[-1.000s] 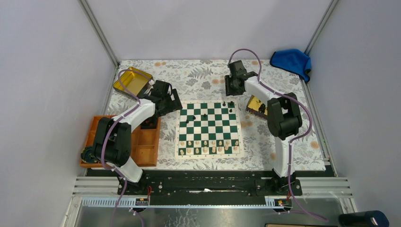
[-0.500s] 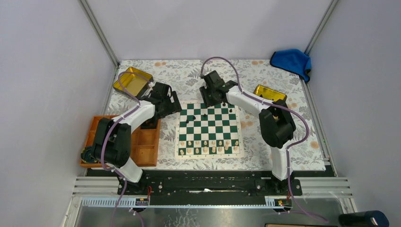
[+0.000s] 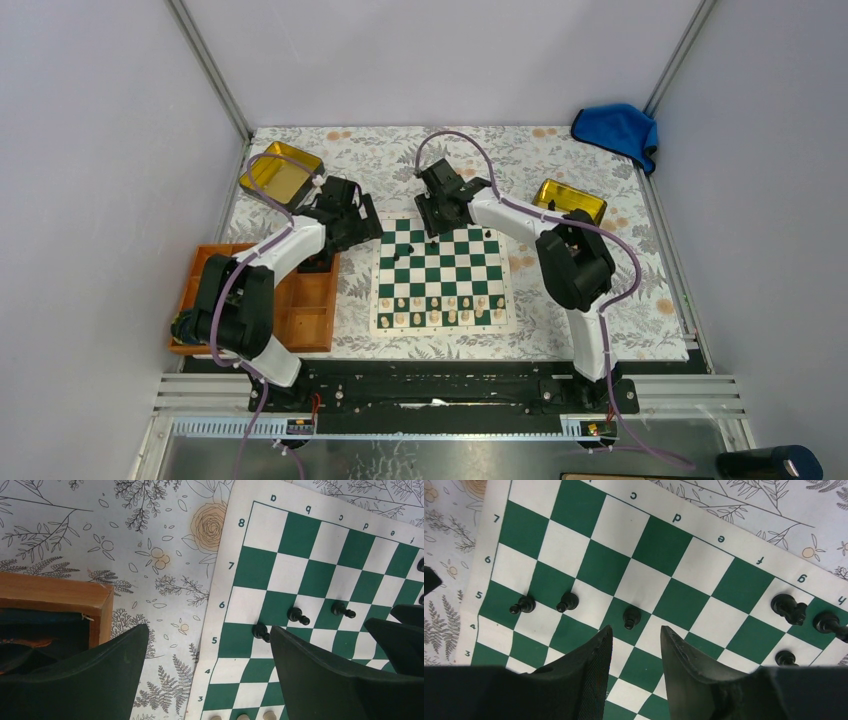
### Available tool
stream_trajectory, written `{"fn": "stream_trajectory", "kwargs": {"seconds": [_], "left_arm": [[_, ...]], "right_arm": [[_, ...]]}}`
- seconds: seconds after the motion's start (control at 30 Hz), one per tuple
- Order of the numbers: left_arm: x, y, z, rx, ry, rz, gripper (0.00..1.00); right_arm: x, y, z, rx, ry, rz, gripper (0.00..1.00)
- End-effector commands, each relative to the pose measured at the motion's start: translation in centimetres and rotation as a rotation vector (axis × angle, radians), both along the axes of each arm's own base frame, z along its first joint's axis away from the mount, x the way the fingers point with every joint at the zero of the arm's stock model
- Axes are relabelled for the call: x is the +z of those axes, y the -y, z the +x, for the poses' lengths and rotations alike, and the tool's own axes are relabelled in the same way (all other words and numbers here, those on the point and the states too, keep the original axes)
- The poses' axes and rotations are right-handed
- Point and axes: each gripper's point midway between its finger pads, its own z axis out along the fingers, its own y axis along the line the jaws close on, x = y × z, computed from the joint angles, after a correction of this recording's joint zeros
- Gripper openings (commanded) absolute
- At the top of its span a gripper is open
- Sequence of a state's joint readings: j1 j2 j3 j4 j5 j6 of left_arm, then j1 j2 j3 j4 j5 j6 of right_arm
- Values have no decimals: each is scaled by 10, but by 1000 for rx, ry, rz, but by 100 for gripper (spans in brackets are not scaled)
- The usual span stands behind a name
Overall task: Set up the chess pieces on the board
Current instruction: Pick up the chess piece from the chessboard.
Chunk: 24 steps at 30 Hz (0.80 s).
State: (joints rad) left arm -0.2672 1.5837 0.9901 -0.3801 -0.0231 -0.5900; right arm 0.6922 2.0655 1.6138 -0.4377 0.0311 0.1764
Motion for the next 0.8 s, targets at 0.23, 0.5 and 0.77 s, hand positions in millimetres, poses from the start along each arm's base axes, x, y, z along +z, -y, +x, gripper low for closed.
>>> {"fn": "stream_trajectory", "kwargs": {"seconds": [0.23, 0.5, 0.77], "left_arm": [[11, 2, 4, 12, 48, -33, 99], [12, 2, 3, 13, 49, -32, 99], [12, 2, 4, 13, 47, -33, 99]], "right_arm": [[-14, -9, -8, 36, -43, 6, 46], [-23, -13, -9, 48, -68, 8, 44], [-29, -11, -11, 51, -77, 0, 37]]}}
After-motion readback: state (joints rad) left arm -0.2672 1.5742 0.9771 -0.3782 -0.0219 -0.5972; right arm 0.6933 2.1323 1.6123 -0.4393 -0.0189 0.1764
